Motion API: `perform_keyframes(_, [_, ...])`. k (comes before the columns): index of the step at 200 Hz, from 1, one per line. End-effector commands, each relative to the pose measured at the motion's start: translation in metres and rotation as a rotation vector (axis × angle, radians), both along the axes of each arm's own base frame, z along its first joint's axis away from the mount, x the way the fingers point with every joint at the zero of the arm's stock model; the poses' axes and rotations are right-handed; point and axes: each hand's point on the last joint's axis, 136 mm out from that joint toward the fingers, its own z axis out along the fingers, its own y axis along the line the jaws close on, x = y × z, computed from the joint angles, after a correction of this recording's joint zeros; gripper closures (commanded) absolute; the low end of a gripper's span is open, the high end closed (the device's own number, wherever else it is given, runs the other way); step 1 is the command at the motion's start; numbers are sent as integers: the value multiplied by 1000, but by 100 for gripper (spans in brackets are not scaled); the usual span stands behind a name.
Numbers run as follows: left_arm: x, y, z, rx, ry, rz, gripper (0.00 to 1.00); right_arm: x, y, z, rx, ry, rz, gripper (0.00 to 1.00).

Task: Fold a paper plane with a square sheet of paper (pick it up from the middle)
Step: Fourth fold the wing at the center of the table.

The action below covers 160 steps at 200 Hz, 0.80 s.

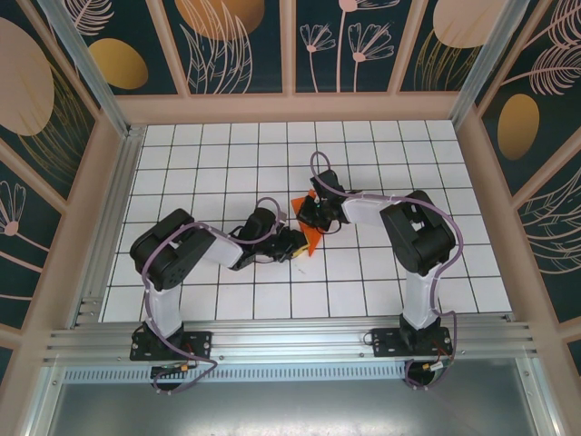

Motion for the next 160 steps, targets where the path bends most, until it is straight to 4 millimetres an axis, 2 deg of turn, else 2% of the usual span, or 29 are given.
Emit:
perform_keyframes(1, [0, -9, 4, -25, -1, -23, 81, -3, -8, -14, -17, 31, -21, 100])
perform_keyframes(66, [-6, -14, -3, -9, 23, -46, 91, -2, -10, -15, -12, 36, -33, 100])
perform_keyframes(116, [-8, -9, -14, 31, 57, -35, 95, 0, -3, -5, 31, 24, -18, 100])
perform_keyframes(160, [-9, -5, -25, 81, 83, -30, 97, 1, -3, -6, 29, 26, -18, 100])
